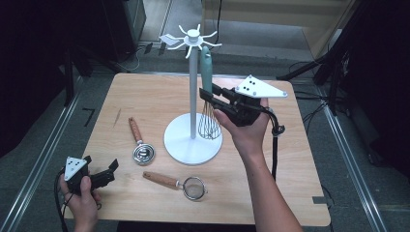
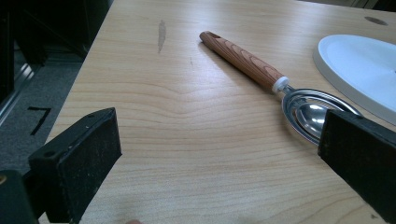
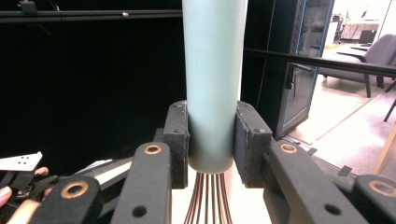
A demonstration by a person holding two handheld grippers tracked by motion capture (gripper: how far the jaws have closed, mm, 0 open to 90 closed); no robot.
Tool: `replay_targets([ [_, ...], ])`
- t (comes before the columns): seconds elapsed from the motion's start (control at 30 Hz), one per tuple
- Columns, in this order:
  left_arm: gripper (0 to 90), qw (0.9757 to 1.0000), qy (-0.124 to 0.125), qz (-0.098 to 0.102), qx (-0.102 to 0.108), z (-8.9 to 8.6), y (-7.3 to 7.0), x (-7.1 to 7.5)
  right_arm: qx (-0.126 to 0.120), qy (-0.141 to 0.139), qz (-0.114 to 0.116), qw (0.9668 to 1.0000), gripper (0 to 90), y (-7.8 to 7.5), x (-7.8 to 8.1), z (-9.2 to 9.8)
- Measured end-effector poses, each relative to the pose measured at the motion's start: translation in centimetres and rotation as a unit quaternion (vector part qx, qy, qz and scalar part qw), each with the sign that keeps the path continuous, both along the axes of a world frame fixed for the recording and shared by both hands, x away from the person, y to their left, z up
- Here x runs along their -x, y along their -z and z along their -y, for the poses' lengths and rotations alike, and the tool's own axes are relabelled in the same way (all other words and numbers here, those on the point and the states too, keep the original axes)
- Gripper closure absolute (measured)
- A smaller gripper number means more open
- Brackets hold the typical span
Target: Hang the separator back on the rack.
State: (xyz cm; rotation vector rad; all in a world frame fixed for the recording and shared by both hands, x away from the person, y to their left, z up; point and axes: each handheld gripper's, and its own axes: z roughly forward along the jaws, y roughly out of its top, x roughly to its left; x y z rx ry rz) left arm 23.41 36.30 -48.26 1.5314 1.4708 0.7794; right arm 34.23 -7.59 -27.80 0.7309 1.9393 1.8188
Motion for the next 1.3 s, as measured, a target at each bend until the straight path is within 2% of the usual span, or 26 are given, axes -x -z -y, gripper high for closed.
replay_targets([
  [0.3, 0.0, 1.0000, 0.001, 0.000, -0.001, 0.0, 0.0, 0.0, -0.003, 0.003, 0.003, 1.0000, 70.7, 0.2, 0.1, 0.0],
  [0.5, 0.0, 1.0000, 0.000, 0.001, 0.001, 0.0, 0.0, 0.0, -0.016, 0.008, 0.009, 0.9998, 64.6, 0.2, 0.5, 0.6],
  [0.77, 0.0, 1.0000, 0.002, 0.002, -0.001, 0.0, 0.0, 0.0, 0.003, 0.016, 0.014, 0.9998, 58.5, 0.6, 1.6, 1.6],
  [0.87, 0.0, 1.0000, 0.001, 0.001, -0.002, 0.1, 0.0, 0.0, 0.016, 0.023, 0.014, 0.9995, 58.0, 1.5, 2.4, 2.0],
  [1.03, 0.0, 1.0000, 0.004, 0.003, -0.009, 0.1, 0.0, 0.1, 0.022, 0.028, 0.008, 0.9993, 57.8, 2.7, 3.0, 2.7],
  [1.07, 0.0, 0.9999, 0.003, 0.002, -0.017, 0.3, -0.1, 0.1, 0.024, 0.030, 0.003, 0.9993, 57.9, 3.4, 3.3, 3.1],
  [1.13, 0.0, 0.9998, 0.002, 0.001, -0.022, 0.3, -0.1, 0.1, 0.027, 0.032, -0.004, 0.9991, 58.1, 4.0, 3.5, 3.4],
  [1.2, 0.2, 0.9994, -0.004, -0.009, -0.033, 0.6, -0.1, 0.0, 0.030, 0.033, -0.006, 0.9990, 58.1, 4.4, 3.7, 3.5],
  [1.23, 4.8, 0.9990, -0.014, -0.014, -0.041, 0.8, -0.1, -0.1, 0.032, 0.033, -0.012, 0.9989, 58.1, 4.8, 3.8, 3.6],
  [1.27, 7.4, 0.9984, -0.016, -0.016, -0.052, 1.0, -0.1, 0.0, 0.036, 0.033, -0.014, 0.9987, 58.2, 5.2, 3.9, 3.7],
  [1.3, 9.7, 0.9982, -0.018, -0.016, -0.055, 1.1, -0.1, 0.0, 0.038, 0.034, -0.018, 0.9986, 58.4, 5.7, 4.1, 3.8],
])
